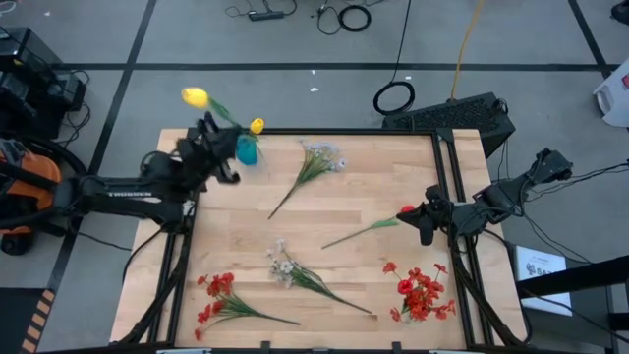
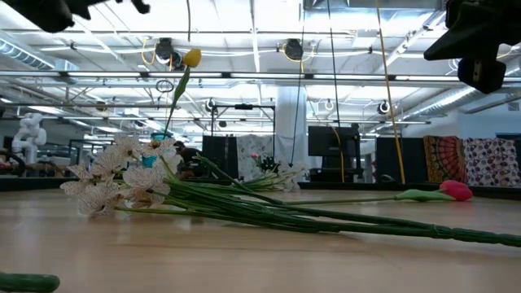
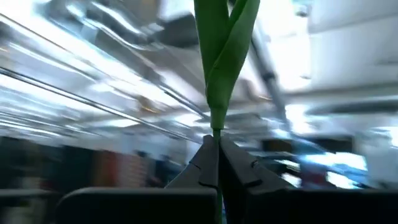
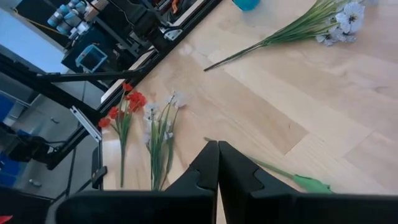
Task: Sort flowers into vase by color
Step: Put the yellow tulip into the blue vase
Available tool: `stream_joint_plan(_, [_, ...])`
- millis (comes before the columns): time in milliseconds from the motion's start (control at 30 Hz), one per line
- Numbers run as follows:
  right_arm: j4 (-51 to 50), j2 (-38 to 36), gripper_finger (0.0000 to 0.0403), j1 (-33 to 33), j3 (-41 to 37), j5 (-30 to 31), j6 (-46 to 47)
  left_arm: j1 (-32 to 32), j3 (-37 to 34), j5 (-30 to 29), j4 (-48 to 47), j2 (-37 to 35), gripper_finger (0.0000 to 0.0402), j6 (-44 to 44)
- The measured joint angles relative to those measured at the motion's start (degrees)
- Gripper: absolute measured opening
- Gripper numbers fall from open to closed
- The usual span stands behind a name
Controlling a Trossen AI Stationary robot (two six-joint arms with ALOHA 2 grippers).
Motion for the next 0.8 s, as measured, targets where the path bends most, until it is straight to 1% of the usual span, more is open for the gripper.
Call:
stream_joint_plan(133, [-0.1,0.0,0.0,0.0,0.0,0.1,-0.8,2.0,3.0,-6.7,-3.8,-2.1,0.0,5.6])
stream_joint_plan(267, [-0.1,0.3,0.0,0.0,0.0,0.2,-2.5,6.2,6.1,-11.0,-13.0,-4.5,0.0,5.8])
stream_joint_plan(400, [0.0,0.4,0.0,0.0,0.0,0.2,-5.2,10.4,6.7,-13.9,-22.6,-5.3,0.0,3.1])
stream_joint_plan(533, [0.0,0.4,0.0,0.0,0.0,0.1,-5.1,15.1,6.2,-13.1,-29.8,-3.8,0.0,-2.4])
stream_joint_plan(600, [0.0,0.4,0.0,0.0,0.0,0.1,-5.1,17.3,3.9,-12.6,-29.2,-3.1,0.0,-5.0])
stream_joint_plan(667, [0.0,0.4,0.0,0.0,0.0,0.4,-5.0,19.3,0.8,-11.7,-26.2,-2.6,0.0,-6.7])
stream_joint_plan(800, [0.0,0.4,0.0,0.0,0.0,2.0,-2.6,22.5,-5.5,-10.2,-15.9,-2.6,0.0,-6.8])
